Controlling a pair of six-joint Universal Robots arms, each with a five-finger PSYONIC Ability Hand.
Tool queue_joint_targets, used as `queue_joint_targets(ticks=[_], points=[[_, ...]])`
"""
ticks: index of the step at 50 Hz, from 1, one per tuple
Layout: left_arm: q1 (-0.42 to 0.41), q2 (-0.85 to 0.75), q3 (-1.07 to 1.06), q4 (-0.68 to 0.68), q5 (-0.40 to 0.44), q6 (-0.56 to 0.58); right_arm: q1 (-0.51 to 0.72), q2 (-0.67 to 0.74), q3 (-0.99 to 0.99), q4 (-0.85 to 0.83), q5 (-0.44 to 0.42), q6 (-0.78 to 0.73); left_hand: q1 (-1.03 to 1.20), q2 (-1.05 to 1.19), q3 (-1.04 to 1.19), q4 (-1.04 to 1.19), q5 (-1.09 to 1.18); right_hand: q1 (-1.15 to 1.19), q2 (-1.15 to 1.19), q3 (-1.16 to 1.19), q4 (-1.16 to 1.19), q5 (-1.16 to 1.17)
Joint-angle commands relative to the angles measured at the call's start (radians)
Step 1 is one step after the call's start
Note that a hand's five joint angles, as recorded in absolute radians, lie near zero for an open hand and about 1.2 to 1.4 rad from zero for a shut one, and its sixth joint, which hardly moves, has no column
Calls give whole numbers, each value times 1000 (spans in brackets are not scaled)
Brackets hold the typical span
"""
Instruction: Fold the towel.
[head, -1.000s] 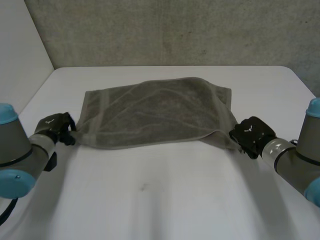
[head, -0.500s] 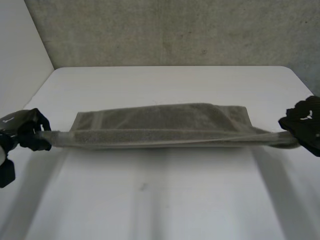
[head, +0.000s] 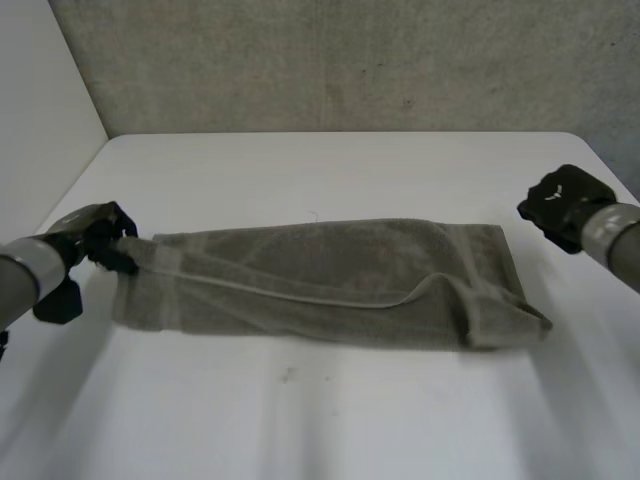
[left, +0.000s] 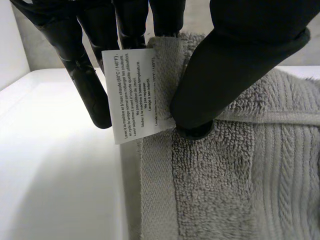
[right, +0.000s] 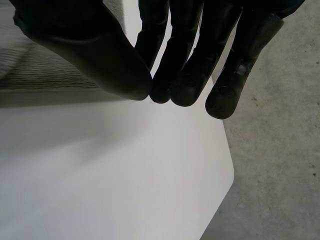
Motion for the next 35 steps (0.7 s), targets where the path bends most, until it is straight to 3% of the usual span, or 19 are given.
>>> queue_joint_targets(ticks=[1, 12, 13, 14, 15, 19, 27, 35], points=[[-62, -193, 225, 0, -100, -36, 38, 165, -137, -106, 38, 28, 208, 179, 179, 178, 202, 47, 61, 61, 55, 37], [-99, -299, 344, 0, -169, -36, 69, 254, -226, -174, 98, 67, 208, 179, 179, 178, 202, -13, 1, 0, -6, -24], [-102, -299, 340, -2, -172, -37, 71, 242, -214, -169, 115, 111, 208, 179, 179, 178, 202, -522, -508, -508, -515, -532], [-102, -299, 340, -2, -172, -38, 71, 242, -213, -169, 115, 112, 208, 179, 179, 178, 202, -527, -513, -513, -520, -537], [-104, -294, 329, -5, -172, -38, 71, 215, -194, -162, 127, 176, 208, 179, 179, 178, 202, -789, -775, -775, -781, -799], [-111, -264, 268, -5, -170, -42, 57, 42, -21, -146, 100, 404, 208, 179, 179, 178, 202, -964, -950, -950, -956, -974], [-116, -187, 156, 15, -169, -41, 63, -230, 357, -215, 19, 604, 208, 179, 179, 178, 202, -1014, -1000, -1001, -1007, -1025], [-117, -133, 99, 44, -169, -42, 150, -378, 618, -356, 9, 780, 208, 179, 179, 178, 202, -1085, -1071, -1071, -1077, -1095]])
